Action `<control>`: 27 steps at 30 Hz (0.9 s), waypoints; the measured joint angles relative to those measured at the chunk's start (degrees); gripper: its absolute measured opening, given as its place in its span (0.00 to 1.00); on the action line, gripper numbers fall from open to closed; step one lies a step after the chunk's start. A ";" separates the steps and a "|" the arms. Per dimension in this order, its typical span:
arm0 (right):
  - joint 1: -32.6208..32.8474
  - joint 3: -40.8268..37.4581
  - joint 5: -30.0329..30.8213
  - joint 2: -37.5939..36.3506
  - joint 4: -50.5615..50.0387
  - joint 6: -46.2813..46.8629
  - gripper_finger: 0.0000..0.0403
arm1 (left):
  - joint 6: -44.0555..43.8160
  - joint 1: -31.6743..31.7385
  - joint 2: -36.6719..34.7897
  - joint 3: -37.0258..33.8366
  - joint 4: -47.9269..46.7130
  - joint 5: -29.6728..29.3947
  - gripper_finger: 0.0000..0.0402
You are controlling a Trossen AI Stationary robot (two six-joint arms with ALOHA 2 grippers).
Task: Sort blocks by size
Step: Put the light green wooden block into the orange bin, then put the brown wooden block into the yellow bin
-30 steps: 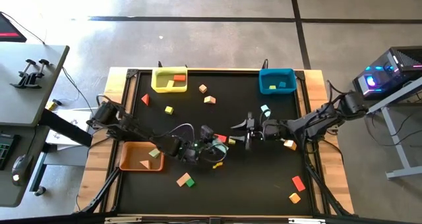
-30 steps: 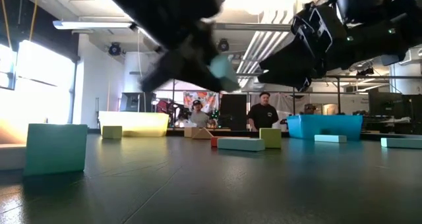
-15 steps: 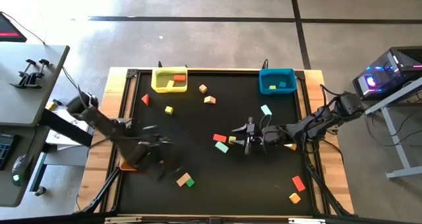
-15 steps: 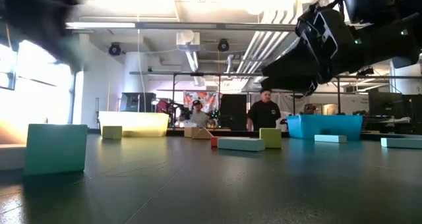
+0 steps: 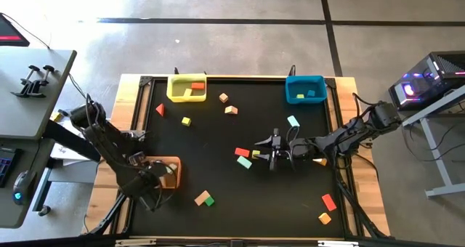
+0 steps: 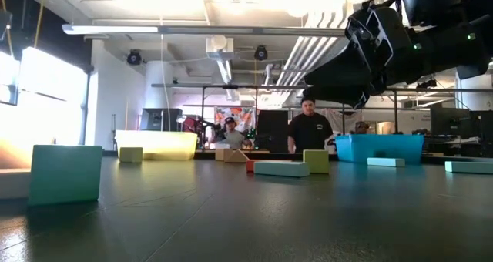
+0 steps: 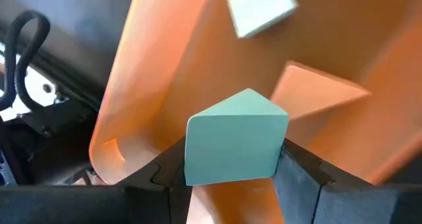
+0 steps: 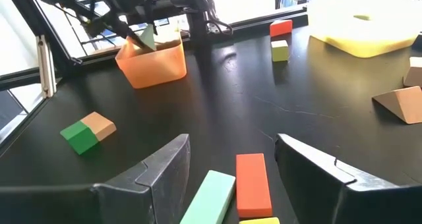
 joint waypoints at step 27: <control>0.00 0.00 -0.04 0.00 -0.02 0.29 0.54 | -7.52 0.15 -9.81 -1.54 -6.35 -3.43 0.58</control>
